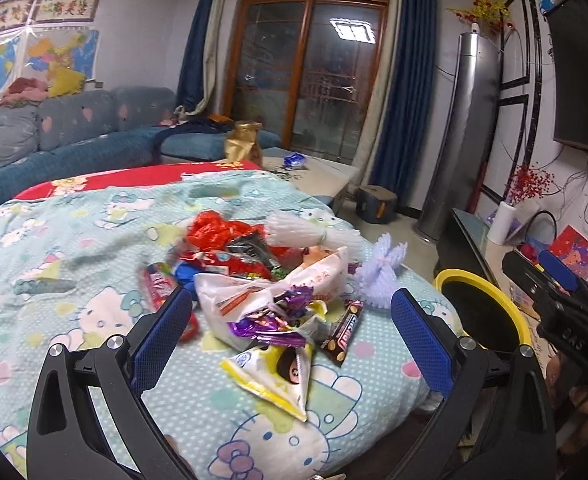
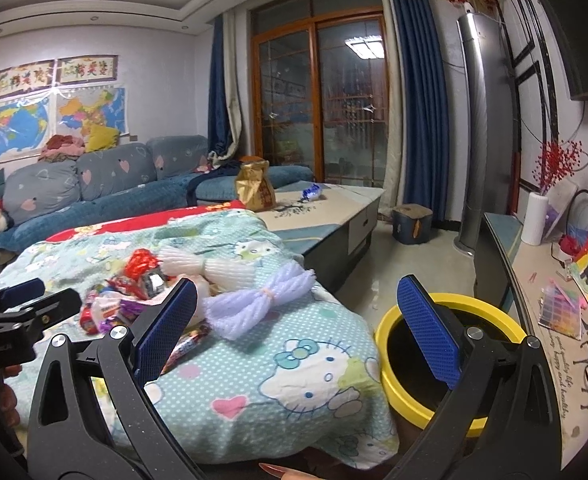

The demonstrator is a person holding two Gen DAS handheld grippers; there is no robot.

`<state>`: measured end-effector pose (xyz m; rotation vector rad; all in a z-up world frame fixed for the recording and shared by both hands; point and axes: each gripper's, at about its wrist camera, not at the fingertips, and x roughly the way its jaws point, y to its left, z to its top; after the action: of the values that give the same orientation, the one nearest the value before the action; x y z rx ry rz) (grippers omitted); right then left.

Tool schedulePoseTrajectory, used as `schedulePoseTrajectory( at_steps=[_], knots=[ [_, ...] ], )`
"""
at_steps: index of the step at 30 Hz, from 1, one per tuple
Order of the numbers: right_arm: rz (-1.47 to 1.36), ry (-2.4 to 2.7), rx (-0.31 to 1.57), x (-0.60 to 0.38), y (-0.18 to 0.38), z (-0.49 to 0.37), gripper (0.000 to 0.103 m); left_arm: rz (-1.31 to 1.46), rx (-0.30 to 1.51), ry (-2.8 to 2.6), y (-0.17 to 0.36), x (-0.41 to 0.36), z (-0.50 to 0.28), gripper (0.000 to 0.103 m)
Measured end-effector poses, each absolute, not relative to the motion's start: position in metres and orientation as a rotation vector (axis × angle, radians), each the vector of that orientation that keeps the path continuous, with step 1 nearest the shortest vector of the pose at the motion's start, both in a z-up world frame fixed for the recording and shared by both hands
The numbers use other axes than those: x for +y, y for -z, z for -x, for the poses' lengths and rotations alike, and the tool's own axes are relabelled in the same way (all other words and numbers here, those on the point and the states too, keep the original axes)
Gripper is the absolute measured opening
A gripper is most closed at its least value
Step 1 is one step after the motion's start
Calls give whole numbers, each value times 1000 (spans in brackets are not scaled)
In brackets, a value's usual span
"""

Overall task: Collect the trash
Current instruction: 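Grasp the purple candy wrapper with the left tool while the right tool grasps the lavender foam net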

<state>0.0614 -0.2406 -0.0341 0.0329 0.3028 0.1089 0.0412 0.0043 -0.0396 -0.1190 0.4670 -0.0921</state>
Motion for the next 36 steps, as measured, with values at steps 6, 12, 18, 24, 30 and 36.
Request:
schedulePoseTrajectory(
  at_steps=[6, 12, 18, 24, 30, 36],
  knots=[
    [-54, -51, 361, -261, 33, -91, 93, 70, 475, 186, 38, -12, -60, 97],
    [-87, -34, 399, -277, 33, -115, 93, 12, 501, 239, 39, -30, -82, 97],
    [-116, -70, 464, -279, 41, -141, 93, -36, 570, 258, 49, -30, -100, 93],
    [-131, -155, 565, -260, 58, -162, 92, -60, 650, 239, 61, -11, -112, 67],
    [-122, -258, 695, -229, 79, -180, 82, -98, 717, 247, 69, -8, -126, 48],
    [-177, -288, 805, -211, 100, -197, 68, -107, 744, 250, 72, -8, -132, 33]
  ],
)
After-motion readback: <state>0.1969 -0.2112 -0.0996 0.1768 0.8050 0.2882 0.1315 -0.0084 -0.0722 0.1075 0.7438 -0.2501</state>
